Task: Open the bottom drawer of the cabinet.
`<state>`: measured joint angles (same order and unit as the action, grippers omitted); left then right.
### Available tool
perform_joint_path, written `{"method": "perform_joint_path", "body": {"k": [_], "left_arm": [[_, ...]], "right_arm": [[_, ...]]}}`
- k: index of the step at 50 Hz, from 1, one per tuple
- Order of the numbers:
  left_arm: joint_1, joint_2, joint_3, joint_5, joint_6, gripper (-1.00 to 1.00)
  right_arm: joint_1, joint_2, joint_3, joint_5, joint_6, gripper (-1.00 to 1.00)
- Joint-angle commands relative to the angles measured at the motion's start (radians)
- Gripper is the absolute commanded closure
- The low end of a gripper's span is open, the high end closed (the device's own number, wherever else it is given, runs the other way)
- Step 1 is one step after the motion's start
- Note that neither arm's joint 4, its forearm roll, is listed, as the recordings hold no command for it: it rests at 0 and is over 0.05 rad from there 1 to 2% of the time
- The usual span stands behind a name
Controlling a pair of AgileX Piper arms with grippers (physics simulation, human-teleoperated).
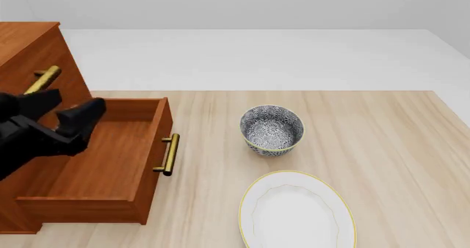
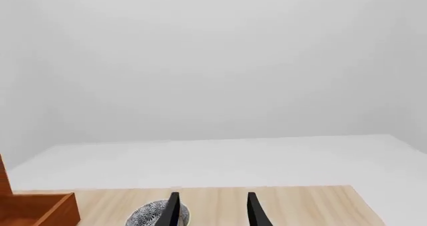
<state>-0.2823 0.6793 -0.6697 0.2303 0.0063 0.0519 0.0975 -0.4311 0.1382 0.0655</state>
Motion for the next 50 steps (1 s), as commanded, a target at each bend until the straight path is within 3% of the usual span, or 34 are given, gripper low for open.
{"method": "perform_joint_path", "body": {"k": [1, 15, 26, 34, 35, 37, 40, 50], "left_arm": [[0.011, -0.219, 0.035, -0.019, 0.060, -1.00], [0.005, -0.471, 0.024, -0.010, 0.094, -1.00], [0.027, -0.602, -0.037, 0.015, 0.102, -1.00], [0.026, -0.647, -0.046, 0.046, 0.122, -1.00], [0.026, -0.655, -0.043, 0.050, 0.166, -1.00], [0.037, -0.668, -0.059, 0.071, 0.125, -1.00], [0.033, -0.679, -0.066, 0.069, 0.157, -1.00], [0.069, -0.679, -0.172, 0.079, 0.150, -1.00]], "right_arm": [[0.035, 0.008, -0.076, -0.010, -0.049, -1.00], [0.062, 0.002, -0.188, 0.001, -0.145, -1.00], [0.097, -0.022, -0.268, 0.025, -0.217, -1.00], [0.117, -0.054, -0.340, 0.078, -0.253, -1.00], [0.125, -0.065, -0.348, 0.093, -0.267, -1.00], [0.129, -0.090, -0.368, 0.129, -0.278, -1.00], [0.132, -0.097, -0.401, 0.163, -0.291, -1.00], [0.122, -0.097, -0.486, 0.232, -0.317, -1.00]]}}
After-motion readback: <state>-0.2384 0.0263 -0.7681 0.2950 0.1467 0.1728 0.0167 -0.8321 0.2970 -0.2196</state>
